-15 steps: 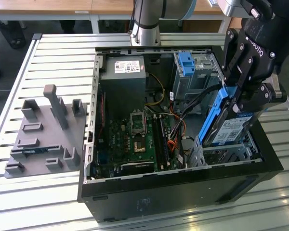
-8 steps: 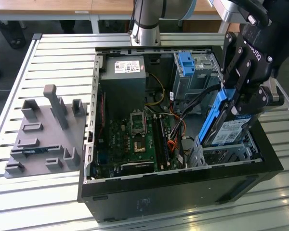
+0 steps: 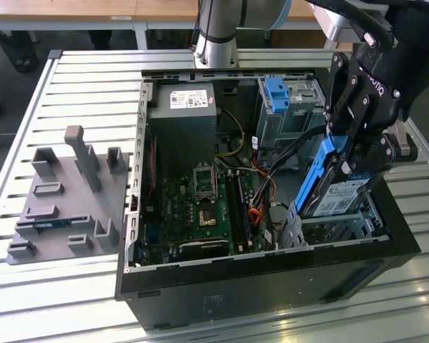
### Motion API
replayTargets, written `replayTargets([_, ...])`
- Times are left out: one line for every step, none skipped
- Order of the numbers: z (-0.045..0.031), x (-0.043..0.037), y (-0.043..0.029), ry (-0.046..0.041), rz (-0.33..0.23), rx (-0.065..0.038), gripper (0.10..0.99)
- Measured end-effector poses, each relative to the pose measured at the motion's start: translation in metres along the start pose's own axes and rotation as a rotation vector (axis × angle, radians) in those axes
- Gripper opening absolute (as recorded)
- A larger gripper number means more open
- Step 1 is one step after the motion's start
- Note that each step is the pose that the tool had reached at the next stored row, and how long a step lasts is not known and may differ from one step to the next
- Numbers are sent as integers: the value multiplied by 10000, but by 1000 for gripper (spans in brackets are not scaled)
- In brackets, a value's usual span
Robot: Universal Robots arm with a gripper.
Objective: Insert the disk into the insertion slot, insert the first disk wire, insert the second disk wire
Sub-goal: 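Insert the disk into the insertion slot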
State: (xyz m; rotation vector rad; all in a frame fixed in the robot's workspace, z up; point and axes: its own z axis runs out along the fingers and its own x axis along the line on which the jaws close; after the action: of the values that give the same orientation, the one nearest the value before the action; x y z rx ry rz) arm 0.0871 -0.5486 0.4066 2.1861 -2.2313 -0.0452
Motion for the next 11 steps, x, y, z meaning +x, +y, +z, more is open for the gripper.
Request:
replayTargets([7,0,0,-1,0,0,365])
replayTargets([14,0,0,-1,1,0,365])
replayTargets([20,0,-1,0,0,0,365])
replayTargets([27,0,-1,0,0,0,365])
replayTargets([34,0,-1,0,0,0,365])
replayTargets([41,0,-1,-1,0,0,365])
replayTargets([48,0,-1,0,0,0,365])
replayTargets([54,1,-2,0,0,0,365])
replayTargets([61,1,-2,0,0,0,365])
replayTargets([68,1,-2,-1,0,0,365])
replayTargets([75,1,-2,0,0,0,365])
